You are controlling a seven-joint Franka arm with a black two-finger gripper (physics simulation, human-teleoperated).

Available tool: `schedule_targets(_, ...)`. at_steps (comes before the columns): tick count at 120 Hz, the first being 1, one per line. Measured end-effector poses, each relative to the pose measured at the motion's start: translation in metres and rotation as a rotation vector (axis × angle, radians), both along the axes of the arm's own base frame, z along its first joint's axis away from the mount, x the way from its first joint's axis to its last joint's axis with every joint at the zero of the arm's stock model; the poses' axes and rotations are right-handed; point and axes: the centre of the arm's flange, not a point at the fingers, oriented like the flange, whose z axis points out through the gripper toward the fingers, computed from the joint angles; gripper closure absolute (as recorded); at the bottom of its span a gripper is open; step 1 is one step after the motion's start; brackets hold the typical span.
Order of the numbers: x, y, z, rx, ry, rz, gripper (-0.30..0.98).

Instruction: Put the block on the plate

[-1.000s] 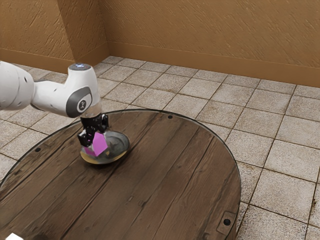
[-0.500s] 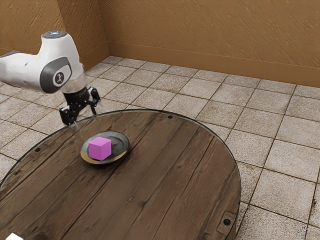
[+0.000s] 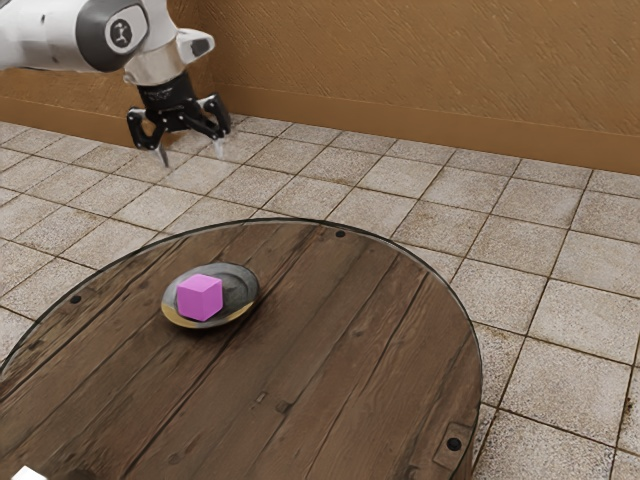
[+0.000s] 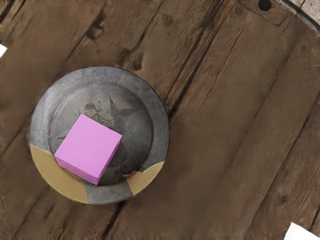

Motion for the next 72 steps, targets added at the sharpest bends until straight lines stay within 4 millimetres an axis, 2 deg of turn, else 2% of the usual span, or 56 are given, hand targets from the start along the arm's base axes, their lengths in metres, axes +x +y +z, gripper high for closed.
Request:
schedule_targets(15, -0.0009, 0.0073, 0.0037, 0.029, 0.032, -0.132, 0.0)
schedule_targets(35, -0.002, 0.0004, 0.0038, 0.057, 0.075, -0.281, 0.0)
schedule_targets(72, -0.0055, 0.004, 0.0012, 0.07, 0.109, -0.44, 0.0)
